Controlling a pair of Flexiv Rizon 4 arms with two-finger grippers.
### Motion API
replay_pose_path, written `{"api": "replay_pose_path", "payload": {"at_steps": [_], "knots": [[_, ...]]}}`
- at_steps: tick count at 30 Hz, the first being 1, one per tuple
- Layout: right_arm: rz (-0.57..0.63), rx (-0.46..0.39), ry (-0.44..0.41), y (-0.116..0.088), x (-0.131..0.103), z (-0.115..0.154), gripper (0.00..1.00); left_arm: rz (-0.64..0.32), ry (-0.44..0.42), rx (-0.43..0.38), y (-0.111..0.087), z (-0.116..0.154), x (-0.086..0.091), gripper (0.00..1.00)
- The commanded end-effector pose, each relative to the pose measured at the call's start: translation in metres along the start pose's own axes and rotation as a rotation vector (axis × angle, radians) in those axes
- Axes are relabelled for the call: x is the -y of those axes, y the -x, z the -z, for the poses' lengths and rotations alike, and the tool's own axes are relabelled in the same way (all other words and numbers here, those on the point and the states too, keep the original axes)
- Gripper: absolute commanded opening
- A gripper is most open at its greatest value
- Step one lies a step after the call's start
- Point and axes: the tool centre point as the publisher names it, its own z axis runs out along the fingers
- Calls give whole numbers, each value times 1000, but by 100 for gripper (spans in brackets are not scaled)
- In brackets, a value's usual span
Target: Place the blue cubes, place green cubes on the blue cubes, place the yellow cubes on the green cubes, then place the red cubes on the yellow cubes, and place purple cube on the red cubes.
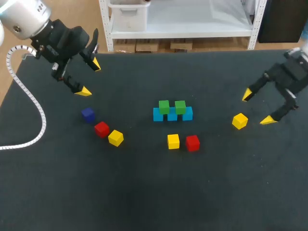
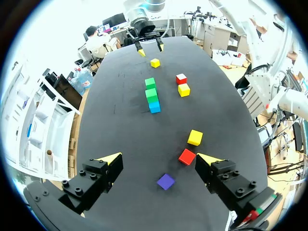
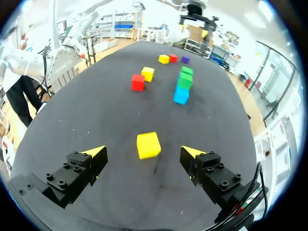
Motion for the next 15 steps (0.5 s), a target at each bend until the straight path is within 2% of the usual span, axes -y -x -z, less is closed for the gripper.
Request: {"api": "replay_pose_path", "payload": {"at_steps": [1, 7, 11, 15], "knots": [[-34, 35, -68, -18, -14, 18, 100, -2, -1, 1, -1, 0, -1, 100], [-94, 57, -118, -39, -22, 36, 100, -2, -1, 1, -1, 0, -1, 100], [-138, 119, -153, -53, -26, 46, 100, -2, -1, 1, -1, 0, -1, 100], [-181, 131, -163, -63, -28, 50, 100, -2, -1, 1, -1, 0, -1, 100]]}}
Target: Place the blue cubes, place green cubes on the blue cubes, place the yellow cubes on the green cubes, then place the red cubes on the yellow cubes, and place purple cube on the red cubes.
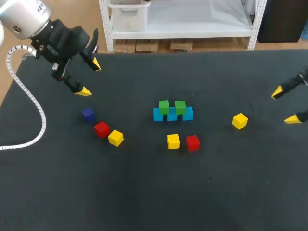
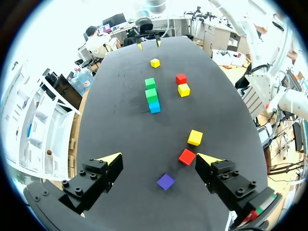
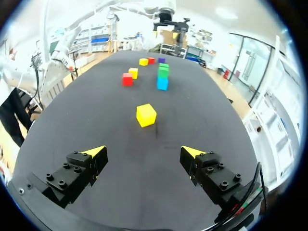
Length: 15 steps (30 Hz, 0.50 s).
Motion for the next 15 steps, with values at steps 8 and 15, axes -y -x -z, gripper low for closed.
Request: {"api": "replay_pose_path", "payload": {"at_steps": [8, 15], "knots": [[-21, 35, 2, -10, -4, 5, 100, -3, -2, 1, -1, 0, -1, 100], [-21, 35, 2, -10, -4, 5, 100, 27, 32, -23, 49, -23, 9, 100]]}}
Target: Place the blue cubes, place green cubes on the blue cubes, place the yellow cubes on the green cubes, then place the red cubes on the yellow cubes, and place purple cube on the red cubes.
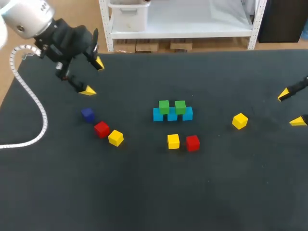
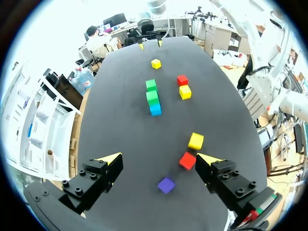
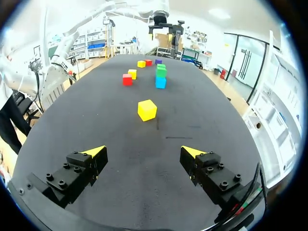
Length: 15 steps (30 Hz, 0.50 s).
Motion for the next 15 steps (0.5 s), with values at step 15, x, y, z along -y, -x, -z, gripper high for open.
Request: {"api": "replay_pose_path", "payload": {"at_steps": [15], "knots": [[1, 2, 0, 0, 0, 0, 100, 168, 98, -56, 109, -83, 62, 100]]}}
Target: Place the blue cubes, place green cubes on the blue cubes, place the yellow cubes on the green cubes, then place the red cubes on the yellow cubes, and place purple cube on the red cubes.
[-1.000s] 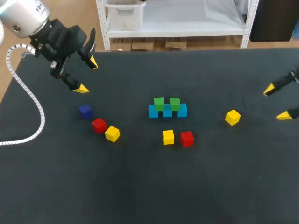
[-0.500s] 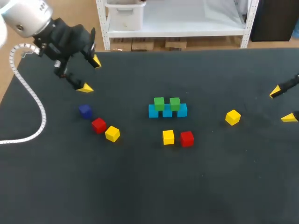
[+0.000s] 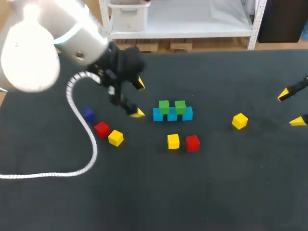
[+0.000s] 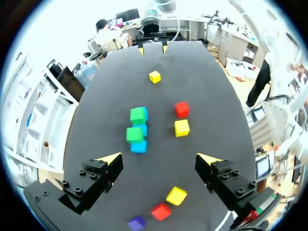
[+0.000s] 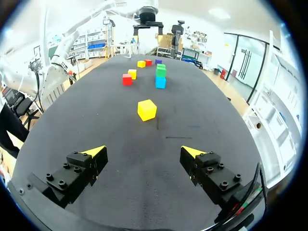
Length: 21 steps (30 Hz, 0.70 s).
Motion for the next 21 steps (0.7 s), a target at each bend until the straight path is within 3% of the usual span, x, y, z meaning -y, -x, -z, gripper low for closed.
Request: {"api": "replay_pose_path", "payload": {"at_steps": [1, 13, 21], "knots": [[1, 1, 0, 0, 0, 0, 100, 11, 53, -27, 9, -11, 20, 100], [1, 1, 0, 0, 0, 0, 100, 9, 2, -51, 31, -62, 47, 100], [1, 1, 0, 0, 0, 0, 100, 1, -49, -57, 38, -99, 53, 100]]}}
